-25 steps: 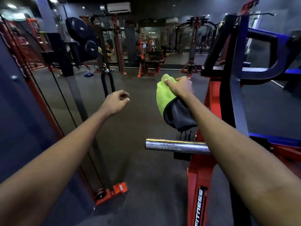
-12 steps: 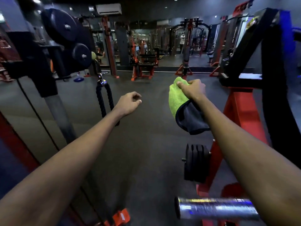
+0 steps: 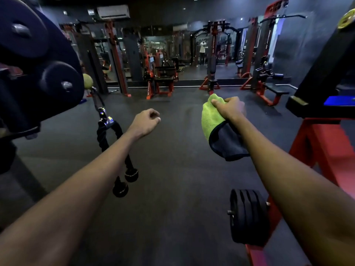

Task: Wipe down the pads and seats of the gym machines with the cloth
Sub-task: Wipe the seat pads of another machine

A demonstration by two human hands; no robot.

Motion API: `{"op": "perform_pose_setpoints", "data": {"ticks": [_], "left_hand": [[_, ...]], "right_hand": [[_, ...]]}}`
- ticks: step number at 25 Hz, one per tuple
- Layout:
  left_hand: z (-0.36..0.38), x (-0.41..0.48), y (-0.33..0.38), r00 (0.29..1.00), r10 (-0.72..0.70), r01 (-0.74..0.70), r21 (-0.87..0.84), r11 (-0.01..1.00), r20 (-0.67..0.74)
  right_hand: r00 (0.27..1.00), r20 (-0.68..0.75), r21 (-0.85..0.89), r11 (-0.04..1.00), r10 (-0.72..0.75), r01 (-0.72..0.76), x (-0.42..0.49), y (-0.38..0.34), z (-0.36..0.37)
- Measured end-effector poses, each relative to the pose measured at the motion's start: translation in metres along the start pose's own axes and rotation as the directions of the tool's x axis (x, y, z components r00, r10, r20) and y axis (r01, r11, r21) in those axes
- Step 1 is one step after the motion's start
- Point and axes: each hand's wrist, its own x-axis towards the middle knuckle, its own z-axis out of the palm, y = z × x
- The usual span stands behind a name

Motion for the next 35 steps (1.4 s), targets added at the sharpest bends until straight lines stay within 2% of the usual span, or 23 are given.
{"op": "perform_pose_setpoints", "data": {"ticks": [8,14,19,22,27,31,35], "left_hand": [[0.023,0.114,-0.044,0.997,-0.079,0.078,-0.023,0.997,-0.025],[0.028,0.204,-0.101,0.967,-0.227,0.232,0.038,0.972,-0.115],[0.027,0.271,-0.142,0.898,-0.382,0.397,0.028,0.917,-0.22],[0.018,0.315,-0.193,0.839,-0.455,0.471,-0.022,0.882,-0.299],[-0.017,0.332,-0.228,0.729,-0.548,0.597,-0.009,0.802,-0.41],[-0.051,0.346,-0.282,0.635,-0.568,0.669,0.005,0.743,-0.523],[-0.092,0.35,-0.369,0.513,-0.62,0.724,-0.089,0.684,-0.594]], "right_hand": [[1.0,0.01,0.011,1.0,0.024,-0.024,0.103,-0.023,0.068],[0.989,0.126,0.062,0.996,-0.078,0.071,0.216,-0.053,0.153],[0.956,0.258,0.096,0.989,-0.137,0.116,0.307,-0.081,0.227],[0.925,0.325,0.129,0.978,-0.198,0.164,0.351,-0.104,0.273],[0.843,0.452,0.19,0.955,-0.291,0.228,0.385,-0.153,0.367],[0.729,0.553,0.266,0.915,-0.402,0.303,0.39,-0.203,0.461],[0.604,0.624,0.326,0.867,-0.496,0.376,0.384,-0.256,0.552]]}}
